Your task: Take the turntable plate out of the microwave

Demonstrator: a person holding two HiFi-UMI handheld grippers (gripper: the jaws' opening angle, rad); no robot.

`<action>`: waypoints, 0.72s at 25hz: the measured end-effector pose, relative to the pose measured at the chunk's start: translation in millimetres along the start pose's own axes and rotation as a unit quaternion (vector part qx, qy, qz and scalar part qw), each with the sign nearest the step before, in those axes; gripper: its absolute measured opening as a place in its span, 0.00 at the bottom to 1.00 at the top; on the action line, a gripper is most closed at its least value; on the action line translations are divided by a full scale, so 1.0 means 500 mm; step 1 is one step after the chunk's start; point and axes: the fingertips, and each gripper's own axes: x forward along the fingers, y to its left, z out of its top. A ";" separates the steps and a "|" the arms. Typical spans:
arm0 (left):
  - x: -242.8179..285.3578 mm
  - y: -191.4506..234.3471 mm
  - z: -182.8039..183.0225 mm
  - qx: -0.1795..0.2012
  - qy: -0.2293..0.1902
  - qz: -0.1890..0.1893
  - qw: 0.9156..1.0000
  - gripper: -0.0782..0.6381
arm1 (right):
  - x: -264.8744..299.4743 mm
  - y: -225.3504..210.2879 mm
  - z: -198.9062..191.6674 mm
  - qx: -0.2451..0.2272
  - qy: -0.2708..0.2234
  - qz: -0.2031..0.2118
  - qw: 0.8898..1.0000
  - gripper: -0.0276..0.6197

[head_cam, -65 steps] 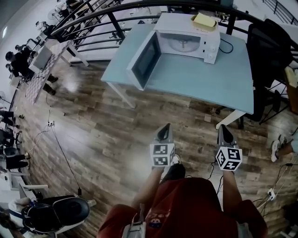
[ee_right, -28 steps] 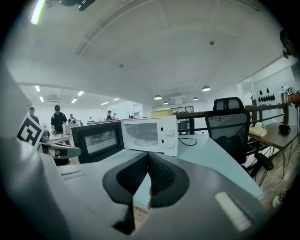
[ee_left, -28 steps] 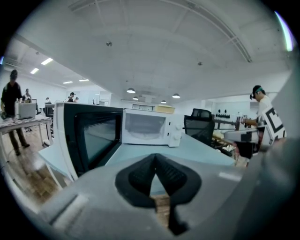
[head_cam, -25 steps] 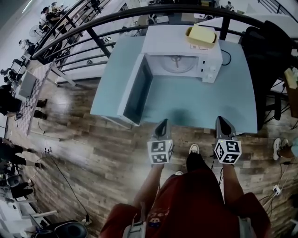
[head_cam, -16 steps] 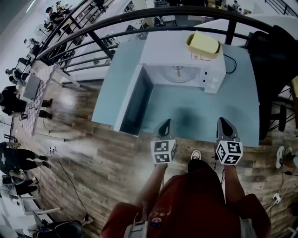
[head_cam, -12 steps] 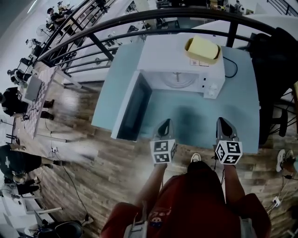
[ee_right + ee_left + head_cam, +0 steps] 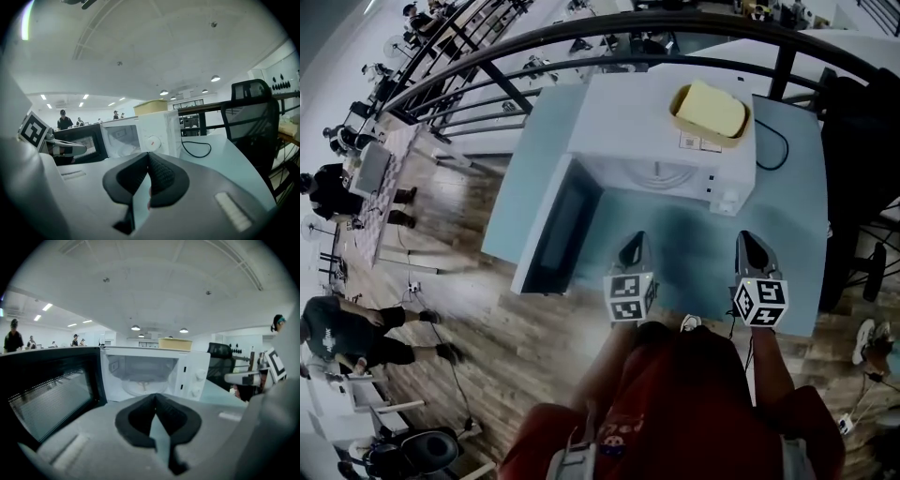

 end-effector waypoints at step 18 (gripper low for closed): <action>0.135 0.070 0.014 0.018 0.020 -0.022 0.999 0.11 | 0.122 0.015 0.002 0.003 0.021 -0.007 1.000 0.04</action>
